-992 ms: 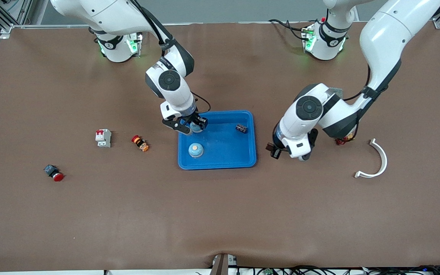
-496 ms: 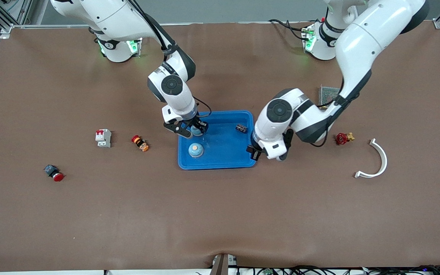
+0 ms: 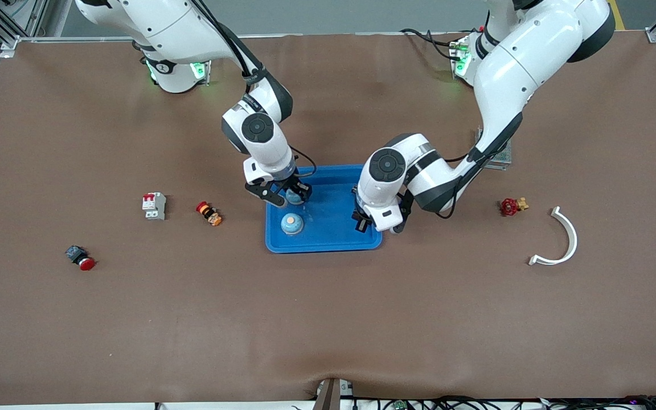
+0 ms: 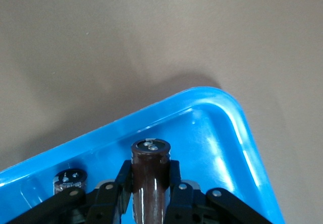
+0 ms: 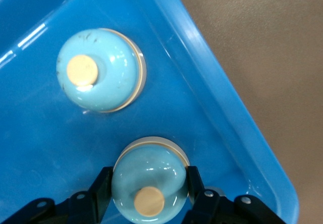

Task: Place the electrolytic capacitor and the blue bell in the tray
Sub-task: 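Release the bell and capacitor in the tray with both grippers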

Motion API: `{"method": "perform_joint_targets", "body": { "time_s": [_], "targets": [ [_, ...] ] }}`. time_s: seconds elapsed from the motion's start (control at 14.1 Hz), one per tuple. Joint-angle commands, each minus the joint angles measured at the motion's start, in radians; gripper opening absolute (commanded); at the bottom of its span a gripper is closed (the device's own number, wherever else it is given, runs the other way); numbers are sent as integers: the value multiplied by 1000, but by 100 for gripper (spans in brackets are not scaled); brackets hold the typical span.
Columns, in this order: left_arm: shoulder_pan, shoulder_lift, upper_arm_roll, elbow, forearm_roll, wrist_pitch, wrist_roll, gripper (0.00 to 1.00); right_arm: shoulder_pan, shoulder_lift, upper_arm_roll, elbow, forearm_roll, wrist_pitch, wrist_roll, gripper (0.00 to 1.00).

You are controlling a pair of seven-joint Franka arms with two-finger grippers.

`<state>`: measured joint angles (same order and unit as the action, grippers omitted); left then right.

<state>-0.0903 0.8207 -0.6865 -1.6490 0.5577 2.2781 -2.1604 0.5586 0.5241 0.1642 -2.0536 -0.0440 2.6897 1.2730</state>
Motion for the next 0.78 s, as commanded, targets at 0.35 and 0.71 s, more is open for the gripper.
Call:
{"method": "perform_joint_targets", "body": {
  "time_s": [0.35, 0.71],
  "targets": [
    [-23, 51, 4, 41, 7, -6, -7, 36, -5, 1, -19, 23, -82, -16, 7, 100],
    [-37, 60, 5, 95, 7, -6, -12, 100, -63, -36, -14, 105, -82, -210, -118, 100]
  ]
}}
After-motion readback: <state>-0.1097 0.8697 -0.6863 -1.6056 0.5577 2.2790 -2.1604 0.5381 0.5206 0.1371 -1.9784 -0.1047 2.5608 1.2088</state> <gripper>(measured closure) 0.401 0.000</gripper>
